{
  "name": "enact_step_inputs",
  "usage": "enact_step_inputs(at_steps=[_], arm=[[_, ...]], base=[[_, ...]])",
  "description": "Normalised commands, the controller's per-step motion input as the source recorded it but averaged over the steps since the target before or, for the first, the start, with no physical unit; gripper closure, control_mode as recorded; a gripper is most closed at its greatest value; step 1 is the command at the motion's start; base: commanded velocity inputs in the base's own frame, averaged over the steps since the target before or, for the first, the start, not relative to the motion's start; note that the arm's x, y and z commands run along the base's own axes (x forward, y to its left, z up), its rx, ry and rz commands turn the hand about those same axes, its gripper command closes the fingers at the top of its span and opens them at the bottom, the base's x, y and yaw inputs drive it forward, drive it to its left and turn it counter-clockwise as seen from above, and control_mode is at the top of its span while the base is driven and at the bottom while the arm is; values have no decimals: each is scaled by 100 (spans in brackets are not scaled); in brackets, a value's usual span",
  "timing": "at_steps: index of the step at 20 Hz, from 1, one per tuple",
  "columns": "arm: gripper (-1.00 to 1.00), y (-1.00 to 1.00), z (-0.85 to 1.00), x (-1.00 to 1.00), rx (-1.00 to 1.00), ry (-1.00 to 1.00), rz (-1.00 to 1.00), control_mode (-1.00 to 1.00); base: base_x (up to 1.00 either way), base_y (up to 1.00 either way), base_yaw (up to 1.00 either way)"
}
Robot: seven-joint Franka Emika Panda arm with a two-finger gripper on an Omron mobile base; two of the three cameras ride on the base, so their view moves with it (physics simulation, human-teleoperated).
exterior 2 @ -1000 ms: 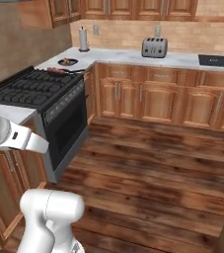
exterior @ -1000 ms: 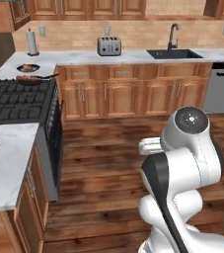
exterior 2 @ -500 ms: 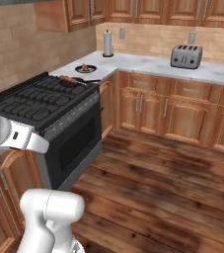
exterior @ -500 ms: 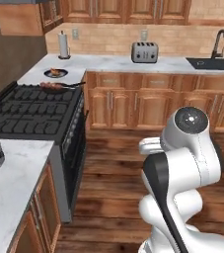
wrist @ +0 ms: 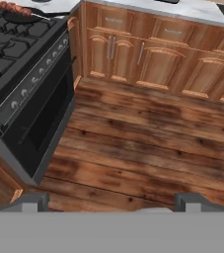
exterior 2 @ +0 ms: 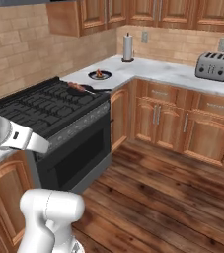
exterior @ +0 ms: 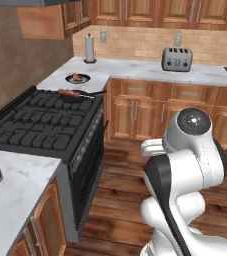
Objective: Place the cold items (kiwi and apple) from the fridge in one tupperware on the dining counter. Place the warm items (kebab skewer and hot dog) in the stove area in another tupperware.
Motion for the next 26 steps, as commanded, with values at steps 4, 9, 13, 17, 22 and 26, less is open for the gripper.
enact_step_inputs(at_steps=[4, 9, 13, 17, 22, 26], arm=[[-100, 0, 0, 0, 0, 0, 0, 100], [-100, 0, 0, 0, 0, 0, 0, 100], [-100, 0, 0, 0, 0, 0, 0, 100], [-100, 0, 0, 0, 0, 0, 0, 100], [-100, 0, 0, 0, 0, 0, 0, 100], [-100, 0, 0, 0, 0, 0, 0, 100]], base=[[49, -44, 35], [49, -50, 34], [54, -57, 31], [49, -67, 16], [49, -70, 8], [53, -66, 12]])
